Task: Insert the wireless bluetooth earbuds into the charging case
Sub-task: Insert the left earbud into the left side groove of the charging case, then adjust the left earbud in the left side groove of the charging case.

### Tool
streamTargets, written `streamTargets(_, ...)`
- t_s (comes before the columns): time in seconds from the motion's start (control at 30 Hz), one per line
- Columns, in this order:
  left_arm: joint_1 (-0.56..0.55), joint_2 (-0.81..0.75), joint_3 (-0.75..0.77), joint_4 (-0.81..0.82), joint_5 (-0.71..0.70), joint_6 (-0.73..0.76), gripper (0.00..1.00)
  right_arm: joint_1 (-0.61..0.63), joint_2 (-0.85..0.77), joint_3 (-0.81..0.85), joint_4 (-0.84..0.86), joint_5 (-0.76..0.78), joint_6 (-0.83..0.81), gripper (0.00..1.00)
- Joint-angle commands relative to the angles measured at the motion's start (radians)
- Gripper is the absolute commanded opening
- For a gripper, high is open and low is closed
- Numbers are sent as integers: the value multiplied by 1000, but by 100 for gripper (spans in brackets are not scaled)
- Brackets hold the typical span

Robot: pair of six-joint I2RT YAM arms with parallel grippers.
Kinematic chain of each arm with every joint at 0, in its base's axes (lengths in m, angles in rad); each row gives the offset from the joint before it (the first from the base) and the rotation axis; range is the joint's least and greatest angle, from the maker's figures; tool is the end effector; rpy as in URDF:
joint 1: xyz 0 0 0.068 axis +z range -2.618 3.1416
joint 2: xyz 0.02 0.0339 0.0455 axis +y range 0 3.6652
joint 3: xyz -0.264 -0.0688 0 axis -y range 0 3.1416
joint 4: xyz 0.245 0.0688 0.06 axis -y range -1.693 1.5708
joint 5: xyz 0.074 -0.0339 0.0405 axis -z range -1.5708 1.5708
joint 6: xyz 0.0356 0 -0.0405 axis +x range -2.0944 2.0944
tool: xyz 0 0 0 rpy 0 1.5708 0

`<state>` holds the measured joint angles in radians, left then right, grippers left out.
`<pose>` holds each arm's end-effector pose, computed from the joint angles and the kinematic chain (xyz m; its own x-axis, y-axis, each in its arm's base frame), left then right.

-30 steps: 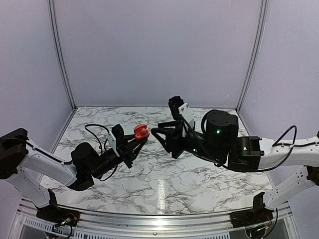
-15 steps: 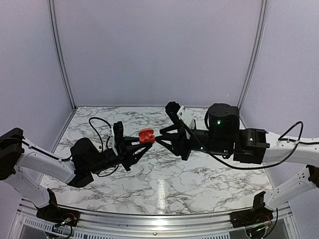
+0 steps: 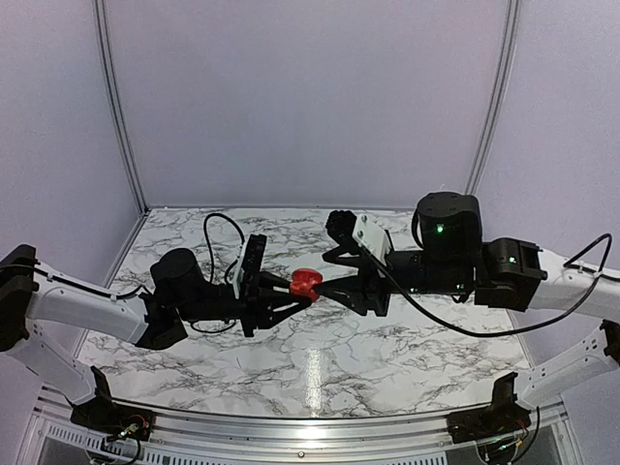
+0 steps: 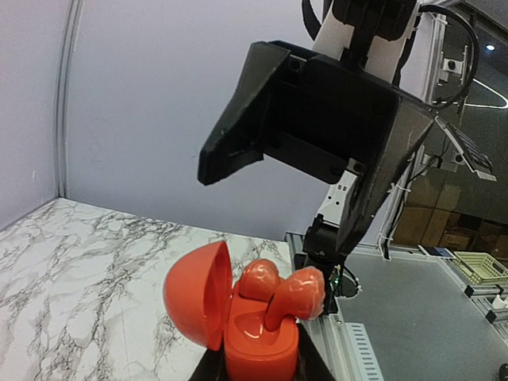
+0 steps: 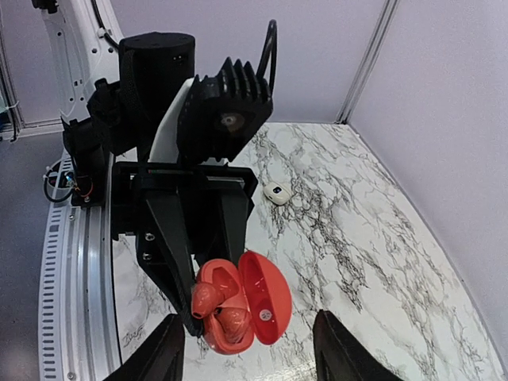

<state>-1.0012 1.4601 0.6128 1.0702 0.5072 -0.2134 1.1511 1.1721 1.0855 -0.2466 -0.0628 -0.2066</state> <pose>0.1475 -0.2624 0.2552 -0.0935 -0.1973 -0.9759 0.9943 0.0314 -0.1016 0.1081 0.2477 0.3596 0.0615 -0.3646 -0.9291 -0.9430 0.2838 -0.1738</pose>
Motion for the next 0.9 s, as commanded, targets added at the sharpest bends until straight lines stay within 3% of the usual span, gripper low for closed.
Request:
streamTargets(0.0,4,-7,44,-77,93,-16,0,-4,-11,72,-83,26,-65,60)
streamTargets(0.07,4,-2,47,-84,96,-16,0,-4,-5,87,-111,25,-77,64)
streamTargets(0.17,4,6,57,-97,110,-13,0,-4,3,99,-137,19,-90,79)
streamTargets(0.33,4,21,71,-102,137,-8,0,-4,17,109,-163,-8,-104,86)
streamTargets(0.87,4,27,76,-110,143,5,0,-4,68,104,-143,51,-88,87)
